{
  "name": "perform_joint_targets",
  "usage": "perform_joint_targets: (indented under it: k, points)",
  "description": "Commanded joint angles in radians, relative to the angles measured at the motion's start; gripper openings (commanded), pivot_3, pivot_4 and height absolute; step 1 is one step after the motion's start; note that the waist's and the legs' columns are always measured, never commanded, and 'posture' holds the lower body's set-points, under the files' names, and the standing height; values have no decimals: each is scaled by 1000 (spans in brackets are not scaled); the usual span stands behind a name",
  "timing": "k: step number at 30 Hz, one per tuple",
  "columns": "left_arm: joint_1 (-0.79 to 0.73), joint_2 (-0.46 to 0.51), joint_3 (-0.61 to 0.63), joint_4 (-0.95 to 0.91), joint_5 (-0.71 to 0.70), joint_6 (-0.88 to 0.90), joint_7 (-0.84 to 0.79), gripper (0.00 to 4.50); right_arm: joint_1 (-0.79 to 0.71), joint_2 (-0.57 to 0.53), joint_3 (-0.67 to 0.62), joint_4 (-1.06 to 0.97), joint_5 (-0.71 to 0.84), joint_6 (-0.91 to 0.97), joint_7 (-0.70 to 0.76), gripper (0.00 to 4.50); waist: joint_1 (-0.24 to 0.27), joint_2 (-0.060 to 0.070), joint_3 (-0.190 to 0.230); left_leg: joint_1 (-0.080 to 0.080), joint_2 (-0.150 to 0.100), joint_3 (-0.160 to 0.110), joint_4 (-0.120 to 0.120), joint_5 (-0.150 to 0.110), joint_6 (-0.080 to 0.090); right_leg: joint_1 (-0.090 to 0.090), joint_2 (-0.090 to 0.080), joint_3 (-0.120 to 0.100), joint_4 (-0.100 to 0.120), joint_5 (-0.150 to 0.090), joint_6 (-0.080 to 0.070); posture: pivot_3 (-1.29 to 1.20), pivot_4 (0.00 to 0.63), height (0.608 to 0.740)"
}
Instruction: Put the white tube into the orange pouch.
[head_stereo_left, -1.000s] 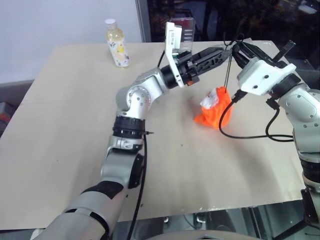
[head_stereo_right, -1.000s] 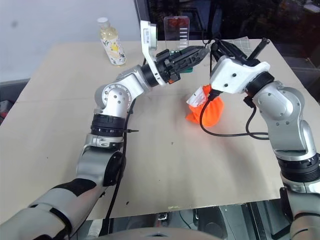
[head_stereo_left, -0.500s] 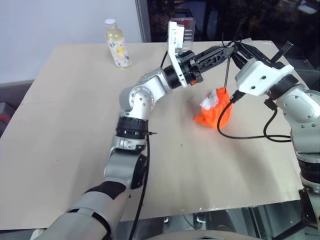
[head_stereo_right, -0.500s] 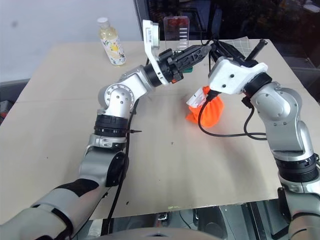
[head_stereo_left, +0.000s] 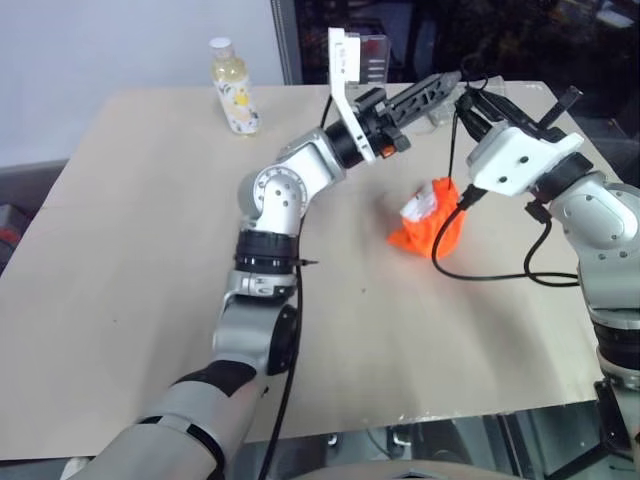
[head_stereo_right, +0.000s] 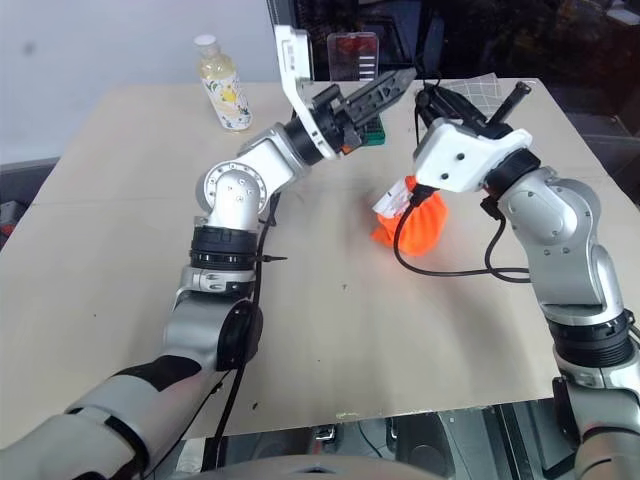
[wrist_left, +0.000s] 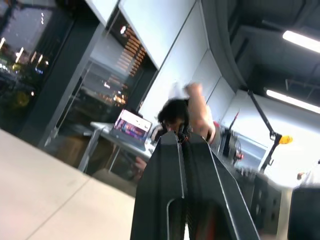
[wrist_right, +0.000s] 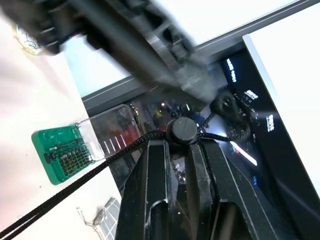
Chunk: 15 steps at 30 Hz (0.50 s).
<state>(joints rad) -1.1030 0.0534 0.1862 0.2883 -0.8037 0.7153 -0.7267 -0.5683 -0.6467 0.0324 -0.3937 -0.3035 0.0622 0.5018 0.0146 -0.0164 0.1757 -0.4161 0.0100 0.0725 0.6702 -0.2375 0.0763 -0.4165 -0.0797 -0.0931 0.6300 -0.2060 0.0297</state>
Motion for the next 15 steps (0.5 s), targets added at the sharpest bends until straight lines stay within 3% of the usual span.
perform_joint_targets:
  k: [1, 10, 14, 15]
  points:
    - [-67, -6, 40, -4, -50, 3, 19, 78, 0, -1, -8, -48, -5, -2, 0, 0, 0, 0, 0, 0, 0, 0, 0, 0, 0, 0, 0, 0, 0, 0, 0, 0, 150, 740]
    - [-15, 17, 3, -30, -54, 77, -18, 78, 2, 6, -10, -53, -11, 1, -1, 0, -1, 0, 0, 0, 0, 0, 0, 0, 0, 0, 0, 0, 0, 0, 0, 0, 150, 740]
    - [19, 35, -14, -49, -23, 64, -6, 1650, 2, 7, -11, -55, -12, 3, -1, 0, -1, 0, 0, 1, 0, 0, 0, 0, 0, 0, 0, 0, 1, 0, 0, 0, 150, 740]
    - [31, 38, -18, -57, -19, 61, -10, 1650, 3, 7, -11, -55, -13, 3, -1, 0, -1, 0, 0, 1, 0, 0, 0, 0, 0, 0, 0, 0, 1, 0, 0, 0, 150, 740]
